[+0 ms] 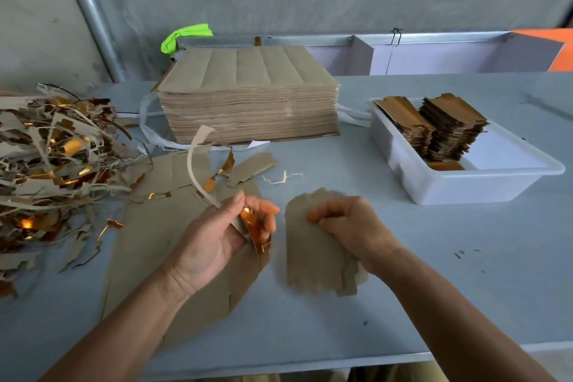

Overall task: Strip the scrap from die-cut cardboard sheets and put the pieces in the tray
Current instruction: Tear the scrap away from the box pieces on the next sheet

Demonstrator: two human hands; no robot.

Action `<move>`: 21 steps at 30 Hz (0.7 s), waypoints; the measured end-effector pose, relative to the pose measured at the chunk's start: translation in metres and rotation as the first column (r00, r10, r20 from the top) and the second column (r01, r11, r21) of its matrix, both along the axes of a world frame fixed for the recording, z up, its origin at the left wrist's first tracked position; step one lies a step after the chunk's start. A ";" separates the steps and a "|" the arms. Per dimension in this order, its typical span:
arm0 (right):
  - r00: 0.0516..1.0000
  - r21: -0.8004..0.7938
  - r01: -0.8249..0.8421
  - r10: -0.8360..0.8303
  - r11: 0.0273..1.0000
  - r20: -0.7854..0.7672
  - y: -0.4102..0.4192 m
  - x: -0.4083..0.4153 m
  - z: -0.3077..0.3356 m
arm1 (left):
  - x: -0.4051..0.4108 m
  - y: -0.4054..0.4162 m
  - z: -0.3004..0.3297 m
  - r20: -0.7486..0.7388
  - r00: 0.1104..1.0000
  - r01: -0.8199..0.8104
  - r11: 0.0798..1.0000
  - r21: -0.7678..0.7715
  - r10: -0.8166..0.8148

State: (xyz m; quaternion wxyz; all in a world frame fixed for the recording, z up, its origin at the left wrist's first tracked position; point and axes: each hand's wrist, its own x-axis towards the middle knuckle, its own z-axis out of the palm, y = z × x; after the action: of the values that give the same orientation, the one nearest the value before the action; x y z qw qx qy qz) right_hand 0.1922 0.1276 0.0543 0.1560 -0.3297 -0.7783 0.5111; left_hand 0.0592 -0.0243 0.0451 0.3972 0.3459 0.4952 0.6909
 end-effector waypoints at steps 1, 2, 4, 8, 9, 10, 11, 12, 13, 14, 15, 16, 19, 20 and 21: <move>0.997 0.020 -0.037 0.035 0.999 0.073 -0.004 -0.003 0.001 | 0.002 -0.002 0.000 -0.014 1.000 0.003 1.000 0.027 -0.002; 0.987 0.009 -0.090 0.088 0.996 0.131 -0.008 -0.007 0.003 | 0.005 -0.004 0.002 -0.042 0.999 0.018 0.998 0.059 -0.016; 0.946 -0.056 -0.223 0.229 0.973 0.231 -0.016 -0.013 0.011 | 0.013 -0.005 0.006 -0.143 0.987 0.087 0.990 0.107 -0.071; 0.940 -0.422 -0.304 0.341 0.854 0.015 -0.027 -0.017 0.013 | 0.028 0.001 0.013 -0.358 0.920 0.185 0.982 0.047 -0.156; 0.941 -0.505 -0.321 0.330 0.801 -0.074 -0.027 -0.017 0.009 | 0.029 0.001 0.012 -0.367 0.914 0.197 0.980 0.026 -0.174; 0.940 -0.550 -0.329 0.323 0.768 -0.111 -0.026 -0.017 0.006 | 0.030 0.001 0.010 -0.368 0.910 0.210 0.978 0.010 -0.192; 0.941 -0.566 -0.325 0.320 0.758 -0.113 -0.028 -0.016 0.004 | 0.031 0.000 0.008 -0.369 0.906 0.221 0.975 -0.005 -0.207; 0.950 -0.570 -0.296 0.297 0.767 -0.095 -0.029 -0.016 -0.001 | 0.031 -0.001 0.005 -0.368 0.905 0.221 0.975 -0.015 -0.211; 0.964 -0.582 -0.245 0.261 0.776 -0.058 -0.028 -0.017 -0.005 | 0.031 -0.002 0.003 -0.360 0.913 0.200 0.980 -0.013 -0.192; 0.977 -0.580 -0.177 0.215 0.795 -0.003 -0.027 -0.018 -0.009 | 0.030 -0.003 0.001 -0.340 0.929 0.155 0.988 0.003 -0.145; 0.985 -0.566 -0.112 0.168 0.817 0.047 -0.026 -0.017 -0.012 | 0.026 -0.005 0.001 -0.315 0.947 0.079 0.996 0.031 -0.066; 0.990 -0.544 -0.060 0.121 0.837 0.077 -0.024 -0.015 -0.014 | 0.020 -0.006 0.001 -0.290 0.956 -0.034 0.997 0.066 0.051; 0.994 -0.505 -0.011 0.062 0.863 0.085 -0.016 -0.005 -0.016 | -0.012 -0.009 0.007 -0.319 0.792 -0.513 0.851 0.114 0.520; 0.996 -0.482 -0.006 0.049 0.876 0.077 -0.013 -0.002 -0.016 | -0.024 -0.010 0.008 -0.370 0.682 -0.644 0.757 0.106 0.632; 0.997 -0.448 -0.002 0.037 0.894 0.069 -0.010 0.000 -0.017 | -0.036 -0.011 0.008 -0.418 0.583 -0.736 0.670 0.091 0.697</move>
State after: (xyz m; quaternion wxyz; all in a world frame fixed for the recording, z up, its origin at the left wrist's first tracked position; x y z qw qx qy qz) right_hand 0.1920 0.1177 0.0378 0.0412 -0.3679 -0.6485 0.6651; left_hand 0.0229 -0.0349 0.0526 -0.0160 0.2374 0.6966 0.6769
